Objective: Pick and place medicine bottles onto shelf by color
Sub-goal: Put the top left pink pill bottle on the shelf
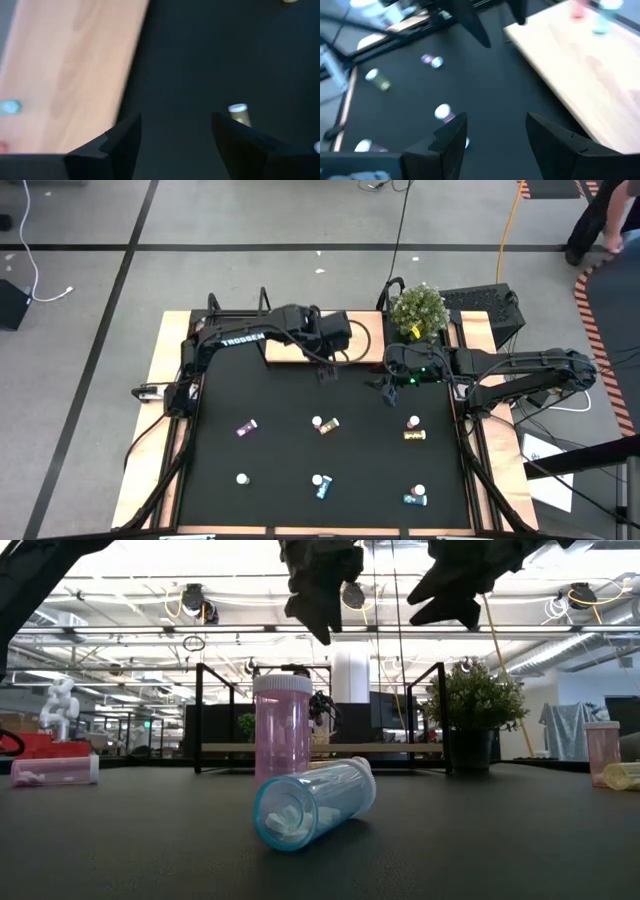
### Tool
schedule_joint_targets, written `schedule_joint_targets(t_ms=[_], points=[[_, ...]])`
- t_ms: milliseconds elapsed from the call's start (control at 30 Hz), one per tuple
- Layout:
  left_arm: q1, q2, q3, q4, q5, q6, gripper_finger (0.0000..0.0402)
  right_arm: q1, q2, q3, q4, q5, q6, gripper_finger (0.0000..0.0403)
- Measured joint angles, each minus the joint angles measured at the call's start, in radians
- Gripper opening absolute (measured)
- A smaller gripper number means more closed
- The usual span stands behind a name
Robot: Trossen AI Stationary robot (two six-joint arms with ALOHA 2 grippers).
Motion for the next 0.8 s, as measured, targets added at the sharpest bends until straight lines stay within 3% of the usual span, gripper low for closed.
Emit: schedule_joint_targets(t_ms=[167,300,500,800], points=[[-0.047,-0.023,0.0,-0.031,-0.003,-0.106,0.0241,0.001,0.0,0.0,0.004,-0.075,-0.077,0.0196],[-0.074,-0.051,0.0,-0.079,-0.003,-0.21,0.0241,0.002,0.0,0.0,0.038,-0.064,0.024,0.018],[-0.094,-0.103,0.0,-0.182,-0.009,-0.249,0.0241,0.027,0.013,-0.001,0.158,-0.037,0.112,0.0148],[-0.112,-0.247,0.0,-0.283,-0.162,-0.323,0.0241,0.113,0.11,0.0,0.254,0.068,0.215,0.0133]])
